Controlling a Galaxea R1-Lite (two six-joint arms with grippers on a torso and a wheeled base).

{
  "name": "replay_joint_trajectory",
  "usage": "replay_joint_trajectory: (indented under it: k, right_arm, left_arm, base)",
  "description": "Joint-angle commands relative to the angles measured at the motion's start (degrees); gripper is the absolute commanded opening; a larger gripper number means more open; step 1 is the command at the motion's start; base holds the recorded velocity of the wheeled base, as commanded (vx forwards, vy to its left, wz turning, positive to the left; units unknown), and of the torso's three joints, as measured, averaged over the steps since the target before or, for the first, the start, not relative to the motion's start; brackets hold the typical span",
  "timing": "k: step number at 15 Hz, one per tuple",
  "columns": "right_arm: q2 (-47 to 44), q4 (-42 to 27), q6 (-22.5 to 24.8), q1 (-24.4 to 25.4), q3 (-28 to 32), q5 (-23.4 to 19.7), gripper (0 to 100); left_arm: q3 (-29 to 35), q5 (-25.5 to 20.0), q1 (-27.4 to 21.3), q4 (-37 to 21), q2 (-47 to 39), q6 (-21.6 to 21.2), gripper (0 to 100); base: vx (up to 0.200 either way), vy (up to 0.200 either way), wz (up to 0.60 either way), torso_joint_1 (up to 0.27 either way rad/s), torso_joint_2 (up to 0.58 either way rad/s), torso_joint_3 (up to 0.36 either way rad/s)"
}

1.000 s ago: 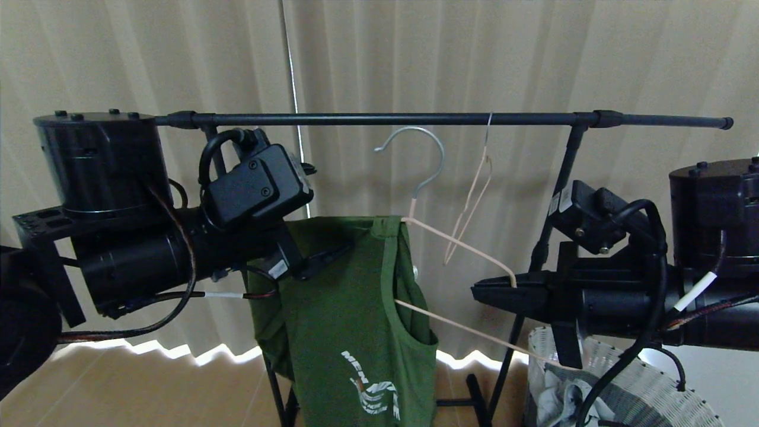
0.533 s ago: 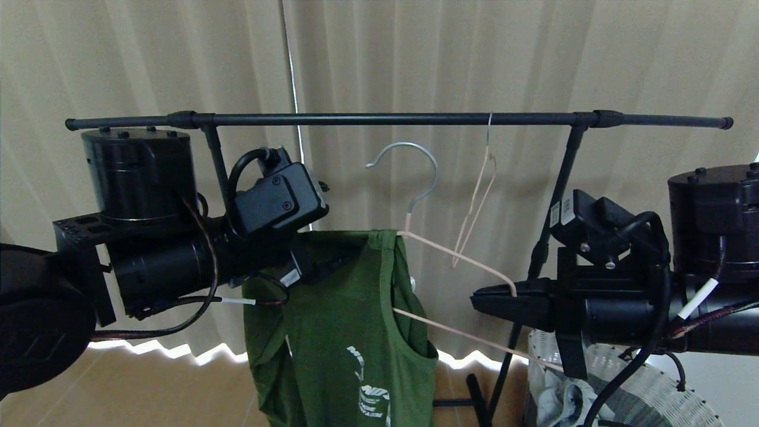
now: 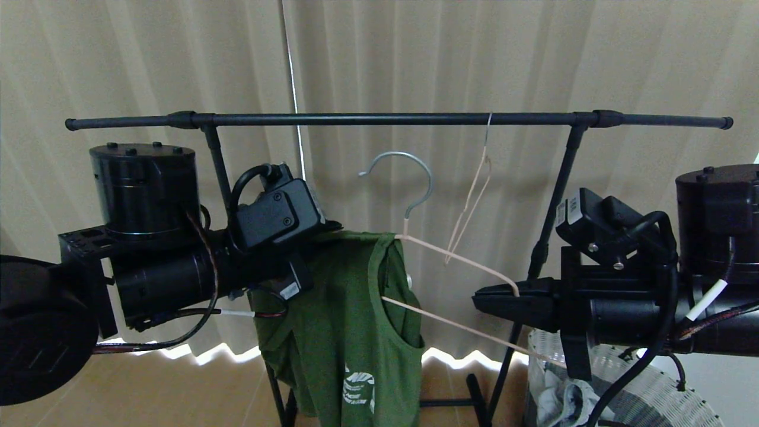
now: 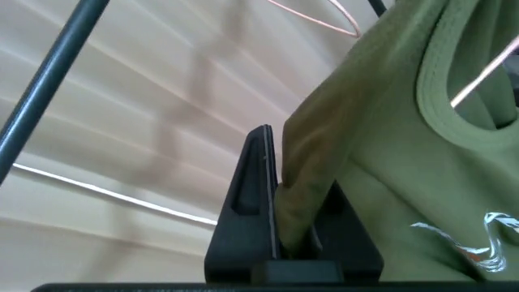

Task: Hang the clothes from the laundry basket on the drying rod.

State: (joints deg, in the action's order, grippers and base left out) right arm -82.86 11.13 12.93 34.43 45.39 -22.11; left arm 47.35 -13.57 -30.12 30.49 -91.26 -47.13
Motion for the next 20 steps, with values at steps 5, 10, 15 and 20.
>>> replay_joint_trajectory:
  k: [5, 10, 15, 20]
  right_arm:
    - [0.68, 0.38, -0.01, -0.24, -0.3, 0.32, 100]
    - [4.9, 5.66, -0.01, -2.87, -4.96, 3.48, 100]
    - [10.0, 9.79, -0.28, -8.23, -13.39, 5.06, 100]
    - [8.24, 13.83, -6.52, -5.16, -15.5, 4.98, 100]
  left_arm:
    - [-2.26, 0.47, 0.33, 5.28, 0.12, 0.72, 0]
    - [-3.67, 6.98, 0.42, 5.28, 0.12, 5.64, 0]
    - [-2.52, 22.8, 0.24, 5.28, -1.64, 12.94, 0]
    - [0.99, 24.03, -0.29, 5.46, -1.55, 21.38, 0]
  base:
    - [0.0, 0.0, 0.0, 0.0, 0.0, 0.0]
    - [0.0, 0.0, 0.0, 0.0, 0.0, 0.0]
    - [0.0, 0.0, 0.0, 0.0, 0.0, 0.0]
    - [0.0, 0.0, 0.0, 0.0, 0.0, 0.0]
